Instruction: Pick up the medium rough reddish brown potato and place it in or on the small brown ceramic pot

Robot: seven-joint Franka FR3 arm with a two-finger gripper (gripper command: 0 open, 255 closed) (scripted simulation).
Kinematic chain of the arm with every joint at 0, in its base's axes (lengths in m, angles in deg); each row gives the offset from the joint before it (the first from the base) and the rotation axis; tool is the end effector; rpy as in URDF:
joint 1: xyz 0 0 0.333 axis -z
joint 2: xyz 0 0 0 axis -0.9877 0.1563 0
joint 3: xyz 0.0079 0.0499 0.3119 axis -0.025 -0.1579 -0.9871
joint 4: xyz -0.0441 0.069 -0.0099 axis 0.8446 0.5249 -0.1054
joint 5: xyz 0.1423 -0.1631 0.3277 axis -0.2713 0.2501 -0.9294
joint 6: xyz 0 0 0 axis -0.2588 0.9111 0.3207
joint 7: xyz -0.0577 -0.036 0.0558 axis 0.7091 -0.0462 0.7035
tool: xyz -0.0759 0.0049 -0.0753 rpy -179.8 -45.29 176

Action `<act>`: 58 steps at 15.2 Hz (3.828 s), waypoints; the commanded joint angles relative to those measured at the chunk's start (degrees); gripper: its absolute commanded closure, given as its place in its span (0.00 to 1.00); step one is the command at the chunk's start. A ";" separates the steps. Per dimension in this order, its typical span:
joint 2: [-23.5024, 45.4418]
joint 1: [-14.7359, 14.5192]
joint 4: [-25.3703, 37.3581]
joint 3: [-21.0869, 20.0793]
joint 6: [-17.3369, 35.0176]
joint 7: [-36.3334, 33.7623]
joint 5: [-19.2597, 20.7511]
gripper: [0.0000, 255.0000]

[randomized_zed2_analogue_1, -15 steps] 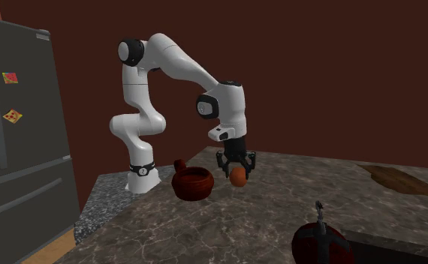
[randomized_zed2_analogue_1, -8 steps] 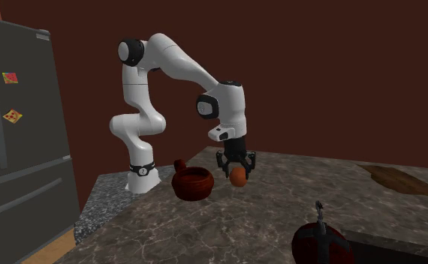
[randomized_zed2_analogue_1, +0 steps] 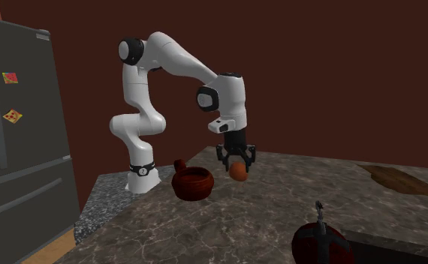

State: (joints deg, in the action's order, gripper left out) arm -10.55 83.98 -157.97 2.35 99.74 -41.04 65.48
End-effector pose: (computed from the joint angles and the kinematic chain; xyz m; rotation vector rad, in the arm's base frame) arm 0.4163 0.3077 0.3677 -2.8527 1.0248 0.1402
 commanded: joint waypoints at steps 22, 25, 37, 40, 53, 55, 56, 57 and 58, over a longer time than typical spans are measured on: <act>-8.35 0.49 11.10 2.23 -18.40 1.20 -3.37 1.00; -8.84 0.57 12.99 2.52 -20.72 1.06 -3.42 1.00; -22.54 3.52 3.14 14.54 -27.05 17.17 -6.74 1.00; -25.17 4.63 1.10 18.08 -28.63 21.47 -6.03 1.00; -25.17 4.99 -7.24 18.78 -20.88 24.96 -6.40 1.00; -24.76 4.94 -8.46 18.52 -19.26 25.15 -6.58 1.00; -24.53 4.92 -9.05 18.38 -18.44 25.25 -6.68 1.00; -24.28 4.90 -9.63 18.24 -17.62 25.35 -6.77 1.00; -23.86 4.87 -10.53 18.02 -16.31 25.49 -6.92 1.00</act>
State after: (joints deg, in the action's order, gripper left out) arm -34.88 88.91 -167.22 20.67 82.25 -15.55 58.69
